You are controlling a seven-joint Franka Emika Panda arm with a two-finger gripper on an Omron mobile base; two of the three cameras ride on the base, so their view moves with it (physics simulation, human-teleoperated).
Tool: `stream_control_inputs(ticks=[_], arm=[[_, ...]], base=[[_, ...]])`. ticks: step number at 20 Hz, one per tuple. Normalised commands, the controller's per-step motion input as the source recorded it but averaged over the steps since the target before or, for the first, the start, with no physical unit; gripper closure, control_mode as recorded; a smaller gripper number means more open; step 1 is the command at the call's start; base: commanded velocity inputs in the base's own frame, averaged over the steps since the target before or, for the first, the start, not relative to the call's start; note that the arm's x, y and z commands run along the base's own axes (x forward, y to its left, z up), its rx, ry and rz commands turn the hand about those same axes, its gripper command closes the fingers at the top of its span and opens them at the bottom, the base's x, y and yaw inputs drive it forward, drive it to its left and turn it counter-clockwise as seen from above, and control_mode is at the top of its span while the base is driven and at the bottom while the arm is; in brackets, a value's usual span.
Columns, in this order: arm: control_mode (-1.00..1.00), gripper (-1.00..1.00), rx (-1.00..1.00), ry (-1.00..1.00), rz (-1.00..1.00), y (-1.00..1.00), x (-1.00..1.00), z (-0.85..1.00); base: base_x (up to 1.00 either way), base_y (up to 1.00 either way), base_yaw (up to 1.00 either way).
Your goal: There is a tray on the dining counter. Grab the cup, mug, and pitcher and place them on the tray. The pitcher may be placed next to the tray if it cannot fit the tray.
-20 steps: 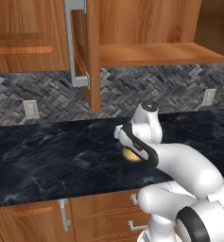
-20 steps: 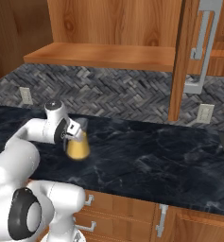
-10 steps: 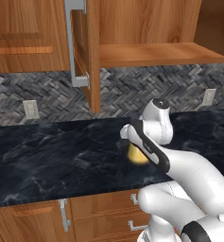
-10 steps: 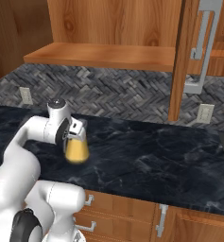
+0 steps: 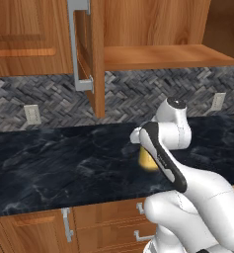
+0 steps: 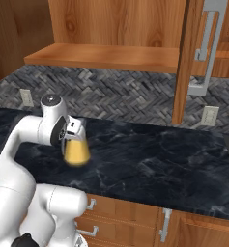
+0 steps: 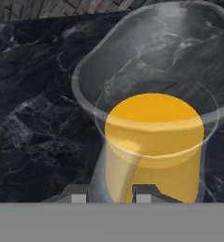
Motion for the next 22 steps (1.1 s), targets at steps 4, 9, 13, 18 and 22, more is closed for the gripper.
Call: stream_control_inputs(ticks=[4,9,13,18,22], arm=[[-1.00,1.00,0.00,0.00,0.08,-0.34,-0.09,0.47],[-1.00,1.00,0.01,0.00,0.05,-0.29,-0.11,0.43],[-1.00,1.00,0.00,0.00,0.00,-0.05,-0.08,0.54],[-1.00,1.00,0.00,0.00,0.00,0.00,-0.16,0.39],[1.00,1.00,0.00,0.00,0.00,0.00,0.00,0.00]], base=[[0.00,0.00,0.00],[0.00,0.00,0.00],[0.00,0.00,0.00],[0.00,0.00,0.00],[-0.49,-0.01,0.00]])
